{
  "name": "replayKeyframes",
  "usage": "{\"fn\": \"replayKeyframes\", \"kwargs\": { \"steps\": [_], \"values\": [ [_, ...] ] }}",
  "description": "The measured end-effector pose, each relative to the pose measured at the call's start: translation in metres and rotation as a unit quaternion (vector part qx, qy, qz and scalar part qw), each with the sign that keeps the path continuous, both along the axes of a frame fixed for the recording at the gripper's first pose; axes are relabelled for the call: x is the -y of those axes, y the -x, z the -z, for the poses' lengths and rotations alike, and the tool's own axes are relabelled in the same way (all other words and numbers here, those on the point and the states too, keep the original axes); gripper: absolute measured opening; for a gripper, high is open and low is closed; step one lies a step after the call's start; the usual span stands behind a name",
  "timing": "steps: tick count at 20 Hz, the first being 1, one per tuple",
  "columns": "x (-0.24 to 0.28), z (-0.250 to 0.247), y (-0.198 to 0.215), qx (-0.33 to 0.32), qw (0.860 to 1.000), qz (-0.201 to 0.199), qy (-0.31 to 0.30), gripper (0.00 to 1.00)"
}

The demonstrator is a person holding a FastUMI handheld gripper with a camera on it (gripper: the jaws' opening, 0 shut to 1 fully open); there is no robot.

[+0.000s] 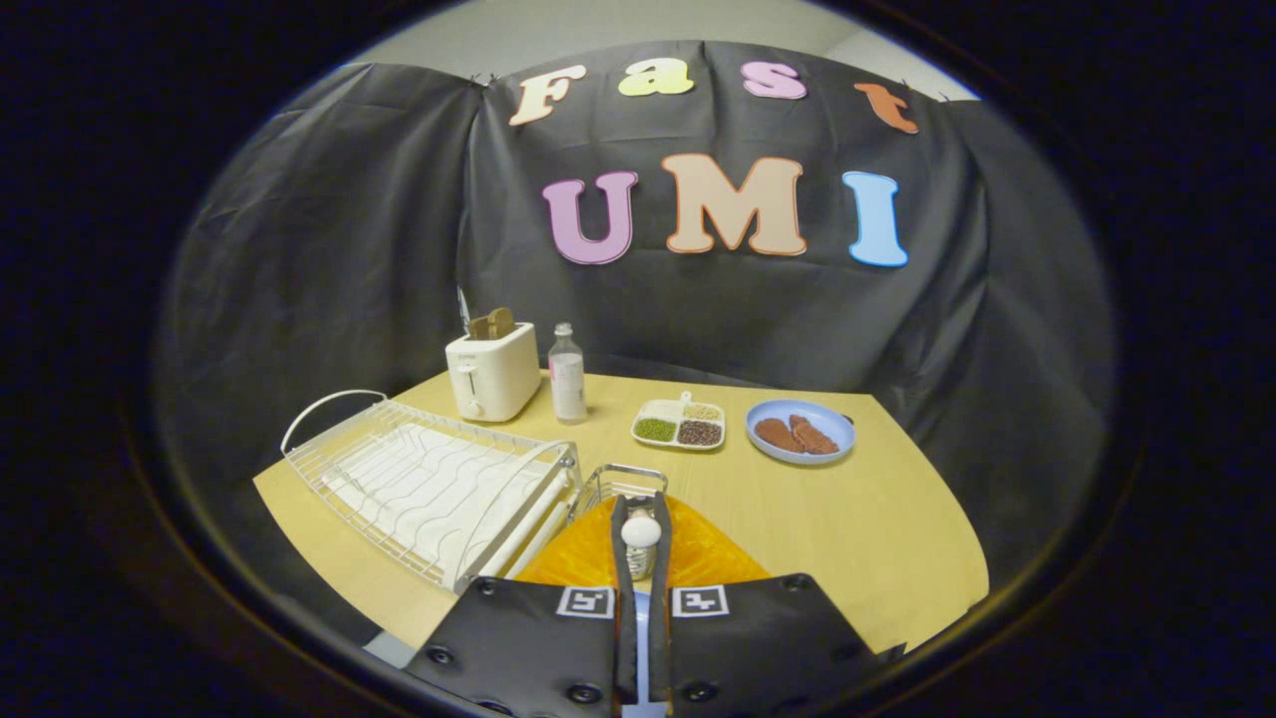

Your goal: Take the plate from the dish rack, then take the spoon from the basket and place it into the plate.

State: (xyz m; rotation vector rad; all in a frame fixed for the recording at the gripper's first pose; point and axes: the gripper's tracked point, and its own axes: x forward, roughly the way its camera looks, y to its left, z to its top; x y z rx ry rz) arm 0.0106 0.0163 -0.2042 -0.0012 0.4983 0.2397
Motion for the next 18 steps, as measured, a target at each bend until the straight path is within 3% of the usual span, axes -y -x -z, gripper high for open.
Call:
{"fn": "replayKeyframes", "kwargs": {
  "steps": [8,18],
  "values": [
    [-0.003,-0.025,0.037,0.008,1.0,0.029,-0.003,0.07],
    [-0.004,-0.011,0.087,-0.011,0.998,0.059,0.001,0.07]
  ]
}}
